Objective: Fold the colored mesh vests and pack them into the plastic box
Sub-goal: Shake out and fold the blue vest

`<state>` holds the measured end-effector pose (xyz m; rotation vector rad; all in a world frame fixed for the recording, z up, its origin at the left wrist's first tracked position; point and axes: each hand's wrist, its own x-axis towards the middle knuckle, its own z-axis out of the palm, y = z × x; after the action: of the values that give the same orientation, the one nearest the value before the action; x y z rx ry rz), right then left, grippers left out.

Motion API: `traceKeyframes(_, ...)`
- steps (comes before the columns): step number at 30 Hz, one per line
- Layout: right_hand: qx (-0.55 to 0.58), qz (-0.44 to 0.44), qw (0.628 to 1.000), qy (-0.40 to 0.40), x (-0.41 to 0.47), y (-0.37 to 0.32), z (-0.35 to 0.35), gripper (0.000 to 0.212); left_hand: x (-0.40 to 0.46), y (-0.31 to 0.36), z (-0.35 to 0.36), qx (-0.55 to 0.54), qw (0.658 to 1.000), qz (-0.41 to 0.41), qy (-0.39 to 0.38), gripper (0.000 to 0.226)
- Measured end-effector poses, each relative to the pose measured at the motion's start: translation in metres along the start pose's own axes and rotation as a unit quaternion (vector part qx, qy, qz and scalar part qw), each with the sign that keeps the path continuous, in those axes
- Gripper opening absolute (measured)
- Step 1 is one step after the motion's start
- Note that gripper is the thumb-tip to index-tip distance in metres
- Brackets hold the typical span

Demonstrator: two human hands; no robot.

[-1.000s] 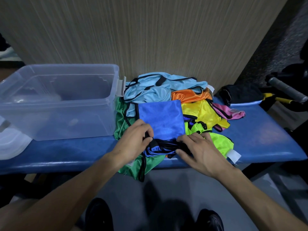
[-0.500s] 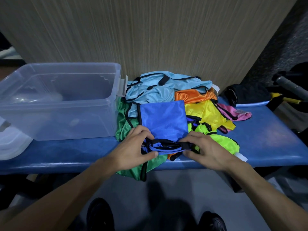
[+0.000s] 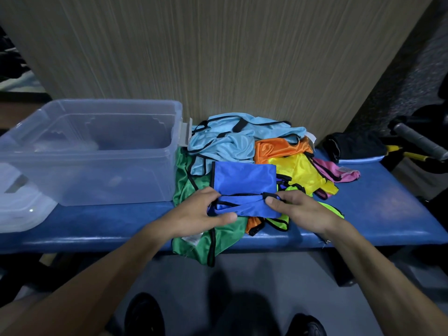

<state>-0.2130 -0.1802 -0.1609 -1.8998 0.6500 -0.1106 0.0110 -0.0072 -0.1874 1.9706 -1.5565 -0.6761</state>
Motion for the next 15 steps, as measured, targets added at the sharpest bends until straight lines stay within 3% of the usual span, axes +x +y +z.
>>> traceKeyframes(2,0.009,0.017,1.000,0.004,0.003,0.000,0.002,0.063,0.000,-0.005,0.003,0.020,1.000,0.019,0.012,0.045)
traceKeyframes(6,0.033,0.045,0.998,0.024,0.001,0.000,0.004,0.043,0.002,-0.011,0.004,0.019,0.997,0.042,0.060,0.032)
traceKeyframes(9,0.039,0.050,0.997,0.050,-0.002,0.004,0.006,0.057,-0.002,-0.007,0.002,-0.030,0.997,0.028,0.059,0.053)
traceKeyframes(12,0.034,0.062,0.993,0.092,0.002,0.012,0.009,0.086,0.000,-0.005,0.004,-0.099,0.993,-0.008,0.067,0.051)
traceKeyframes(13,0.029,0.068,0.991,0.110,0.004,0.013,0.010,0.088,0.004,-0.005,0.005,-0.116,0.990,-0.021,0.078,0.054)
traceKeyframes(15,0.023,0.082,0.987,0.140,0.011,0.012,0.013,0.069,0.011,-0.003,0.006,-0.146,0.983,-0.056,0.097,0.061)
